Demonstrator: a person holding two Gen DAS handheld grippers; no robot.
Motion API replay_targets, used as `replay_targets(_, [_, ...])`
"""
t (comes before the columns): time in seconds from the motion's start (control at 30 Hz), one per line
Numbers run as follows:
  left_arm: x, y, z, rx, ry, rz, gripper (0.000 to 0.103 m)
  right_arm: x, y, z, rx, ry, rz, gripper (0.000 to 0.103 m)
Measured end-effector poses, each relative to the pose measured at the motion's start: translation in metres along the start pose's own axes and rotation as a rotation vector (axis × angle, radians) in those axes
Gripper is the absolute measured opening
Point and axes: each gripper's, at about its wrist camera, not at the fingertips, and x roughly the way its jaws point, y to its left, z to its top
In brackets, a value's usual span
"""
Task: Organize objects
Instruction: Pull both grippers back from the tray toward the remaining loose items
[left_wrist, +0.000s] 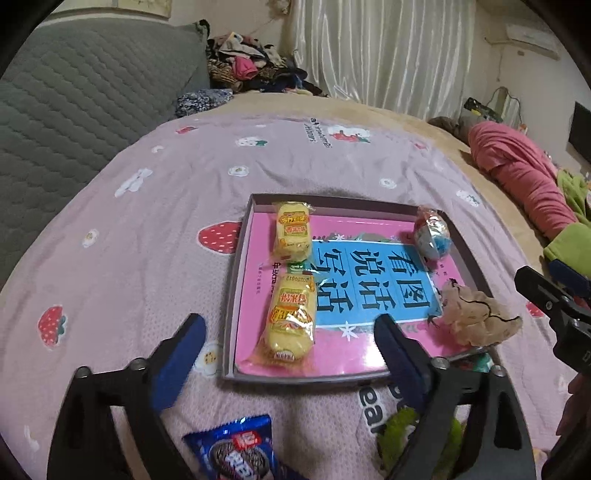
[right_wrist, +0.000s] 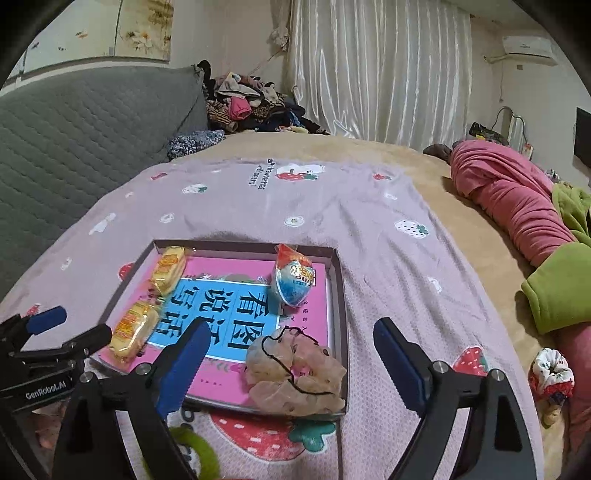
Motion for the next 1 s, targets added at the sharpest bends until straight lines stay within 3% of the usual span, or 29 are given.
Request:
replay_targets(0.37, [-0.068, 0.018, 0.004, -0.040, -0.064, 0.022, 0.094, -0.063, 0.006, 0.013, -0.009, -0.038, -0.013, 0.096])
replay_targets(1.0, [-0.198, 0.002, -0.017, 0.050, -0.132, 0.032, 0.094, -0.203, 0.009, 0.016, -0.062, -0.146, -0.041, 0.097])
